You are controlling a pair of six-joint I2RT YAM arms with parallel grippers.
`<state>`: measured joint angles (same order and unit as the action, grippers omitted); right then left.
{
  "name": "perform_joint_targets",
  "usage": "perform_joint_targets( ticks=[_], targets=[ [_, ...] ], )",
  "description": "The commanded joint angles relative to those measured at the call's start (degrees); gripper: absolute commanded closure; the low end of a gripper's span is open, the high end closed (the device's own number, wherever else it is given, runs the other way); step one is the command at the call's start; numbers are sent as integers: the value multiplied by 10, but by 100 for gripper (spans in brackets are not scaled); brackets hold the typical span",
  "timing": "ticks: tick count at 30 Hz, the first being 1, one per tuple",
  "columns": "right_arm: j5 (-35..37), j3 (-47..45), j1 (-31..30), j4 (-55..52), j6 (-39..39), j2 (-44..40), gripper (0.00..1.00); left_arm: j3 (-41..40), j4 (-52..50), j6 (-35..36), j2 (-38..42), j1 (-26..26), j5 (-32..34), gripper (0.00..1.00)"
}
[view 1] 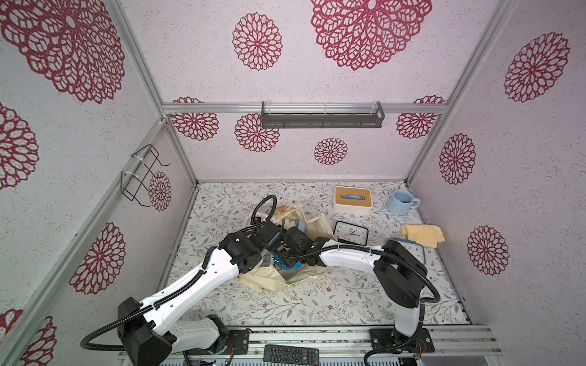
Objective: Take the alarm clock out of the canvas bag
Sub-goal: Pick up the alarm from the canvas bag.
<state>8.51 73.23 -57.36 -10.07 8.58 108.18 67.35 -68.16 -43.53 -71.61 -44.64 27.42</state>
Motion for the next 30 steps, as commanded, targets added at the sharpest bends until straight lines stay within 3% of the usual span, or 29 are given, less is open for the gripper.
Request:
perform_joint_targets(
  ticks=[1,6,17,24,30],
  targets=[
    [-5,-8,-3,-6,0,-59,50,7,-4,10,2,-9,30,100],
    [-19,-16,-3,-11,-8,-112,55,9,2,18,1,-9,36,100],
    [-29,-39,-1,-52,-15,-245,57,15,13,57,12,-8,57,100],
    [-29,-49,1,-88,-7,-310,57,24,34,69,28,-9,40,100],
    [5,-62,4,-139,8,-422,58,39,39,77,28,-3,22,100]
  ],
)
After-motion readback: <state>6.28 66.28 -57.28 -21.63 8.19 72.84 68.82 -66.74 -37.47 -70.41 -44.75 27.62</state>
